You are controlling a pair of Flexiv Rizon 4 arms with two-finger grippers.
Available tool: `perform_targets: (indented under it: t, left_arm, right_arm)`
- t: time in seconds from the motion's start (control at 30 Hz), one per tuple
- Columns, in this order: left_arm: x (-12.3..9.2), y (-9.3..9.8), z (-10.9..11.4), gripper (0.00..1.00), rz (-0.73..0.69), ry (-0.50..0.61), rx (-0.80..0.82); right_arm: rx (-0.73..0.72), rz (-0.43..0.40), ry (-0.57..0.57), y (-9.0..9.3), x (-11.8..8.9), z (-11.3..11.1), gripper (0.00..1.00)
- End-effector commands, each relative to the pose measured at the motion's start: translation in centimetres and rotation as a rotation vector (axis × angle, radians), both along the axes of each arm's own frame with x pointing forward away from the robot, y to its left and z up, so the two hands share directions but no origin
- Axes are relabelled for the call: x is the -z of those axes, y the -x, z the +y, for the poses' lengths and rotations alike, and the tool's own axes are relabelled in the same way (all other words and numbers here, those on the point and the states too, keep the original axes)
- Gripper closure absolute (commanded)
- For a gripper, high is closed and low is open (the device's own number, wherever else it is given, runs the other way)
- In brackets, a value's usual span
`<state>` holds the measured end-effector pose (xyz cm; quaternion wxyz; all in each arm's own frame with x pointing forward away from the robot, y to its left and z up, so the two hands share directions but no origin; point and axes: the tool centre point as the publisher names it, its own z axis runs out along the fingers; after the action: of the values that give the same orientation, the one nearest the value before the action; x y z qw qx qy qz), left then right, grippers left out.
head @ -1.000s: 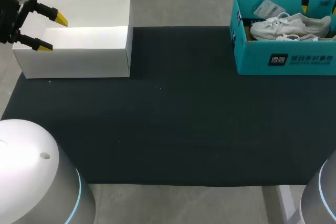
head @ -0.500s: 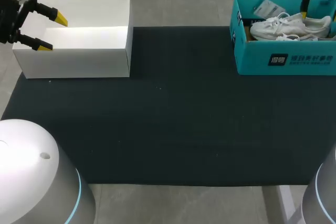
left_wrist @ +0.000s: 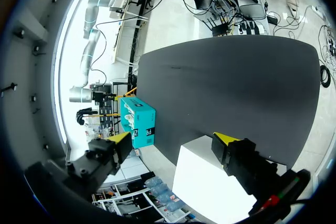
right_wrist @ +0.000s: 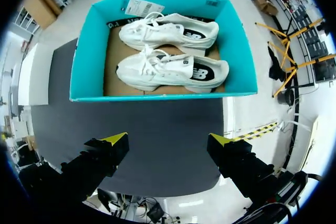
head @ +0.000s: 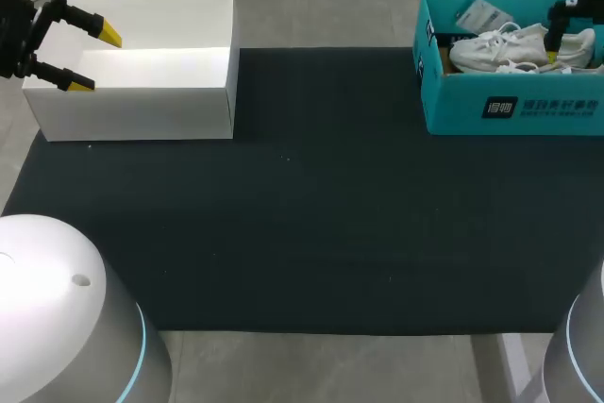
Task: Take the shoe out of the shoebox, open the shoe tongue, remove and reinsert the insole, then place the shoe into the shoebox
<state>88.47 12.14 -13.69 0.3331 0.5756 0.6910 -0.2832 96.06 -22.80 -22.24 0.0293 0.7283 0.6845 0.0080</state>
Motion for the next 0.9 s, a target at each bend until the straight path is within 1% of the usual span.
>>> perform_targets:
  t: [0.03,0.43,0.5,0.53,0.6,0.63,0.67,0.73,0.83,0.87,0.9]
  left_arm:
    - [-0.1,0.0,0.0,0.00,0.002,-0.003,0.000]
    - [-0.1,0.0,0.0,0.00,0.002,-0.003,0.000]
    - [0.2,-0.2,-1.7,0.00,-0.018,-0.073,-0.160]
    - [0.4,-0.3,-2.5,0.00,-0.033,-0.100,-0.266]
    - [0.4,-0.8,-4.3,0.00,0.061,-0.197,-0.550]
    - [0.5,-1.0,-4.9,0.00,0.080,-0.239,-0.652]
    - [0.5,-0.8,-5.4,0.00,0.079,-0.252,-0.735]
    - [0.1,-0.4,-6.3,0.00,0.145,-0.248,-0.888]
    - [0.0,-0.1,-7.1,0.00,0.220,-0.261,-1.087]
    - [0.0,0.0,-7.2,0.00,0.252,-0.255,-1.125]
    - [0.1,0.0,-7.4,0.00,0.262,-0.246,-1.205]
  right_arm:
    - [-0.001,-0.179,0.051,2.7,0.2,-0.1,0.00]
    - [-0.001,-0.179,0.051,2.7,0.2,-0.1,0.00]
    - [-0.001,-0.179,0.051,2.7,0.2,-0.1,0.00]
    - [-0.001,-0.179,0.051,2.7,0.2,-0.1,0.00]
    - [-0.001,-0.179,0.051,2.7,0.2,-0.1,0.00]
    - [-0.001,-0.179,0.051,2.7,0.2,-0.1,0.00]
    - [-0.001,-0.179,0.051,2.7,0.2,-0.1,0.00]
    - [-0.001,-0.179,0.051,2.7,0.2,-0.1,0.00]
    - [-0.001,-0.179,0.051,2.7,0.2,-0.1,0.00]
    - [-0.001,-0.179,0.051,2.7,0.2,-0.1,0.00]
    - [-0.001,-0.179,0.051,2.7,0.2,-0.1,0.00]
